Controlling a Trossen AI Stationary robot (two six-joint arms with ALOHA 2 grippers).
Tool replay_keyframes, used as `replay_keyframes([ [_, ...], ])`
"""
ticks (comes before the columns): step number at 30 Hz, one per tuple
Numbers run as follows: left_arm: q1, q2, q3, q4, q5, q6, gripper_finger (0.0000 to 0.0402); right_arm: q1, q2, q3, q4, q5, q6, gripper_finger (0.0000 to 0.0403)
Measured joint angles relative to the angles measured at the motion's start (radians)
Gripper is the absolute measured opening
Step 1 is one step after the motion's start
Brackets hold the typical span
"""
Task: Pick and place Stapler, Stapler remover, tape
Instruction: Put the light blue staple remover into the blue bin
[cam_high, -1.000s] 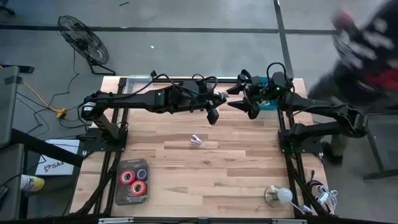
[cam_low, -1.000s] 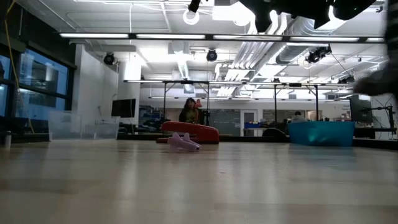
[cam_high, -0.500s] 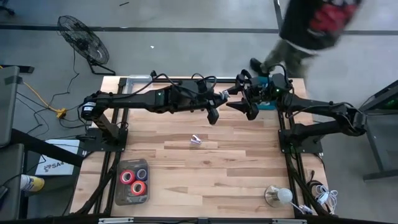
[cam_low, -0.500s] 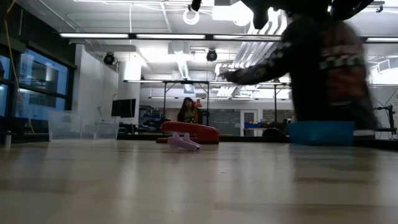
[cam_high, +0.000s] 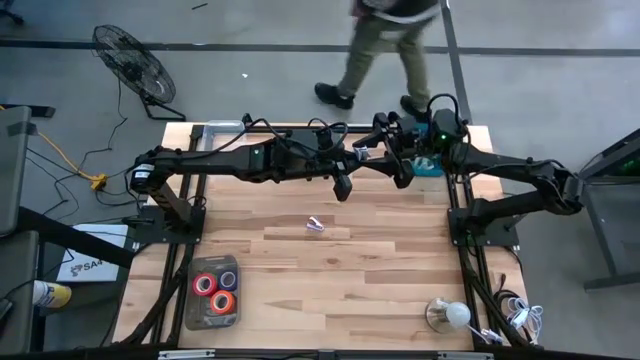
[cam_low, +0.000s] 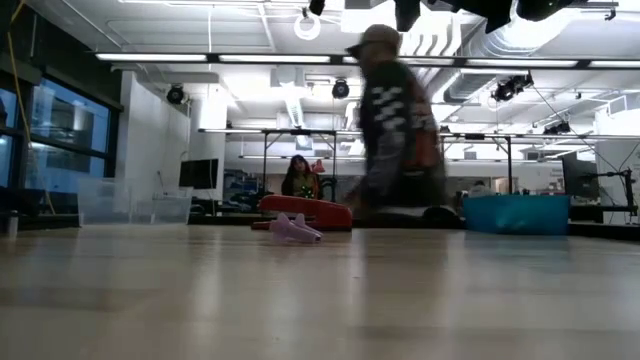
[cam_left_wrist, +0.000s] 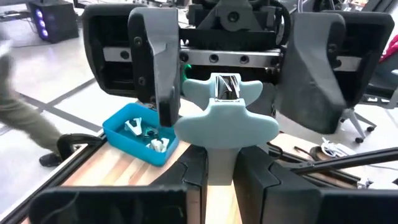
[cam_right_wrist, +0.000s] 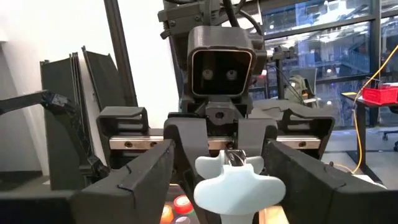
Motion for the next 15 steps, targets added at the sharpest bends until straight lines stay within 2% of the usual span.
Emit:
replay_keyframes([
  [9, 0.000, 0.000, 0.000, -0.003, 0.014, 0.002, 0.0043, -0.001, -0.001, 0.000, -0.036, -0.007, -0.009, 0.0150],
  [15, 0.000, 0.000, 0.000, -0.003, 0.018, 0.002, 0.0043, -0.001, -0.002, 0.000, -0.045, -0.009, -0.007, 0.0146],
])
